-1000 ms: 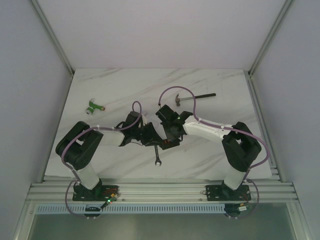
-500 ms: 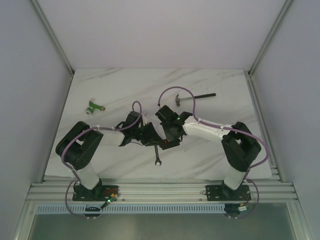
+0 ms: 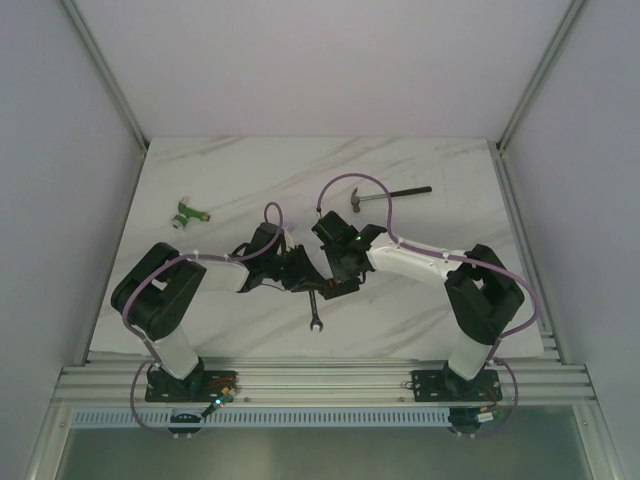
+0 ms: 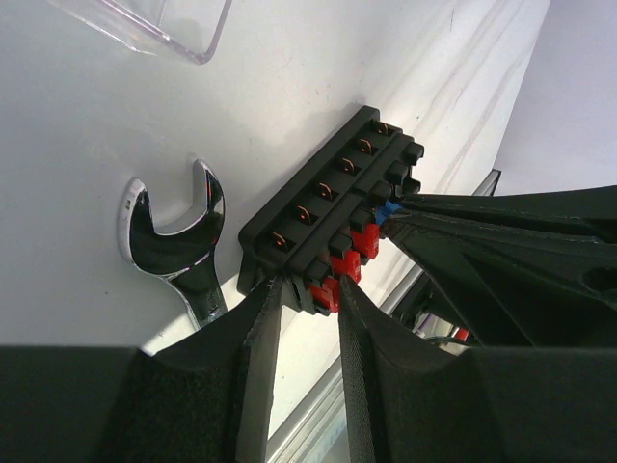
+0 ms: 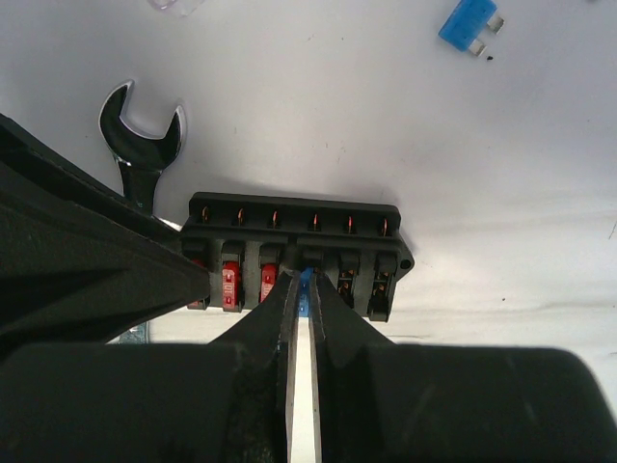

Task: Snap on the fuse box
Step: Install the fuse at the fuse box base, then adjust the fuse in the fuse box base.

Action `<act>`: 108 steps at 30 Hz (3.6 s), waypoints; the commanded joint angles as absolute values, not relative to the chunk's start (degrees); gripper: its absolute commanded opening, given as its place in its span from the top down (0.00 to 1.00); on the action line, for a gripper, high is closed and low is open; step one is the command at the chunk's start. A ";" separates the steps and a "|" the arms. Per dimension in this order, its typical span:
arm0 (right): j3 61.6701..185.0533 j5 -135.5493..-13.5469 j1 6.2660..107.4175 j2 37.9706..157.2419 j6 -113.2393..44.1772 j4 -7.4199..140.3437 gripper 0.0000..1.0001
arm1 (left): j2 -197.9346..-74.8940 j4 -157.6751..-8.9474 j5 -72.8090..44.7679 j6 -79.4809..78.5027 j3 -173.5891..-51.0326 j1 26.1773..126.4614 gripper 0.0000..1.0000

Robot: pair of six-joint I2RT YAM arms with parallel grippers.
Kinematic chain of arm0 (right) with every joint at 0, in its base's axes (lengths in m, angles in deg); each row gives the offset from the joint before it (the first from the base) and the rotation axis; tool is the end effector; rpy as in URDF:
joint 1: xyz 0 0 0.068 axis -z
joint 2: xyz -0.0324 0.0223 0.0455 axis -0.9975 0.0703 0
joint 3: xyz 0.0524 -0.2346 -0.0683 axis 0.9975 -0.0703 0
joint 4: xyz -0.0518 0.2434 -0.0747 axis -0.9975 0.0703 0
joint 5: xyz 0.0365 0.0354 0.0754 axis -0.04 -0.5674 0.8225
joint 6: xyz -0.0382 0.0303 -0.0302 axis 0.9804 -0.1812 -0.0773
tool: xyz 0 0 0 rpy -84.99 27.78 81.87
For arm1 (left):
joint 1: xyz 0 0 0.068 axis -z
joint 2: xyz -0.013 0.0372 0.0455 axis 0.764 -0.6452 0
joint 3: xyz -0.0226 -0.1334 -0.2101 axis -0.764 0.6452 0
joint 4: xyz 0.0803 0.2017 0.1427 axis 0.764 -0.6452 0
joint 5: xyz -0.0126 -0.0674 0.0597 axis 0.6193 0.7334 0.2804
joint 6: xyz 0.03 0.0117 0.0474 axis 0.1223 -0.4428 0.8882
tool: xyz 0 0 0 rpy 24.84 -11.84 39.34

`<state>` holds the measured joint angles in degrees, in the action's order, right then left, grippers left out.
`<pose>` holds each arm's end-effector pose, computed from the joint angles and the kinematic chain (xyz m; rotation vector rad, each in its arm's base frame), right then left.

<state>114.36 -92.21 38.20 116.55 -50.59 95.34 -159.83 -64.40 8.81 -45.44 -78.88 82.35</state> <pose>0.2404 0.2544 0.1648 -0.5165 2.6004 0.1803 0.2541 -0.1869 0.1015 -0.1984 2.5479 -1.3486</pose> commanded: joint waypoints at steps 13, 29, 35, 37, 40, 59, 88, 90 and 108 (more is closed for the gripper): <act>115.54 -94.89 40.00 121.06 -48.81 109.83 0.97 | -162.33 -72.75 4.14 -43.49 -78.10 82.50 0.63; 118.74 -92.19 40.00 121.88 -50.37 111.45 0.82 | -162.51 -73.64 4.09 -43.49 -78.72 82.43 0.63; 119.22 -91.64 39.92 122.95 -52.95 112.23 0.81 | -162.72 -73.81 4.06 -43.27 -78.89 82.43 0.63; 119.41 -91.23 39.91 123.00 -54.23 111.95 0.83 | -162.74 -73.81 4.09 -43.23 -79.08 82.43 0.63; 119.91 -90.83 39.83 122.63 -55.34 111.82 0.83 | -162.95 -73.85 4.32 -43.15 -79.46 82.44 0.63; 123.31 -92.08 39.48 119.62 -61.98 109.72 0.73 | -163.43 -74.52 4.70 -42.68 -80.44 82.45 0.66; 122.18 -94.42 39.02 118.72 -68.48 108.31 0.78 | -163.80 -74.96 4.79 -42.61 -80.56 82.43 0.68; 122.22 -94.45 39.03 118.97 -68.28 108.52 0.79 | -163.77 -74.96 4.74 -42.61 -80.51 82.43 0.68; 123.72 -93.95 37.94 121.58 -66.62 109.19 0.88 | -164.11 -74.96 4.88 -42.65 -80.64 82.43 0.68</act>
